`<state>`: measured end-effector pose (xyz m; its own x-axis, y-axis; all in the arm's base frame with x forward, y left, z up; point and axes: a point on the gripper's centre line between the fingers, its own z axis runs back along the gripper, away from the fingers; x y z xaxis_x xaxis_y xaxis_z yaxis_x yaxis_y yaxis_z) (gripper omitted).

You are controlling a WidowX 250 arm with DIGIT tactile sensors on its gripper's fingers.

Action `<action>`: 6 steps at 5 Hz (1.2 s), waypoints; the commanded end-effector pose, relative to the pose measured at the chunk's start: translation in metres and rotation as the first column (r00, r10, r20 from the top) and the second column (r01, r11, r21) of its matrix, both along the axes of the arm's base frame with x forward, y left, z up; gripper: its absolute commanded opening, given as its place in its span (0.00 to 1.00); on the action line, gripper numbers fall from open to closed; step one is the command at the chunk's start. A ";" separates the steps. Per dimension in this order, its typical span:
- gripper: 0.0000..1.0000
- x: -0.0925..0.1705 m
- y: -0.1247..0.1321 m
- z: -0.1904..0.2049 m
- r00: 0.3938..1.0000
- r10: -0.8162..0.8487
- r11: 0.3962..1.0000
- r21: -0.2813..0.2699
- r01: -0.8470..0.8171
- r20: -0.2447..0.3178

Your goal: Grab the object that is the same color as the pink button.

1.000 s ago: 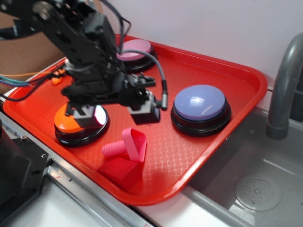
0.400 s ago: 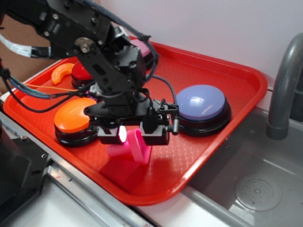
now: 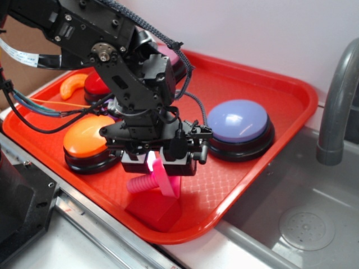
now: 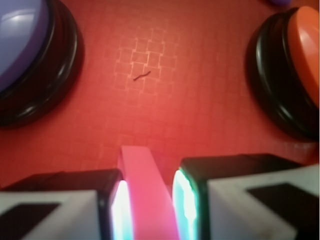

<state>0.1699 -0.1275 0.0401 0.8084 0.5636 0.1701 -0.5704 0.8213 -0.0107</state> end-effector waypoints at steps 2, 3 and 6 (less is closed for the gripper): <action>0.00 0.034 0.034 0.079 0.965 -0.259 0.962 -0.079 0.262 0.046; 0.00 0.050 0.067 0.111 0.942 -0.335 0.937 -0.098 0.335 0.016; 0.00 0.088 0.139 0.168 0.916 -0.375 0.923 -0.037 0.383 0.146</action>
<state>0.2475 0.0088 0.1824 0.9564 0.2344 0.1743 -0.2178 0.9699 -0.1093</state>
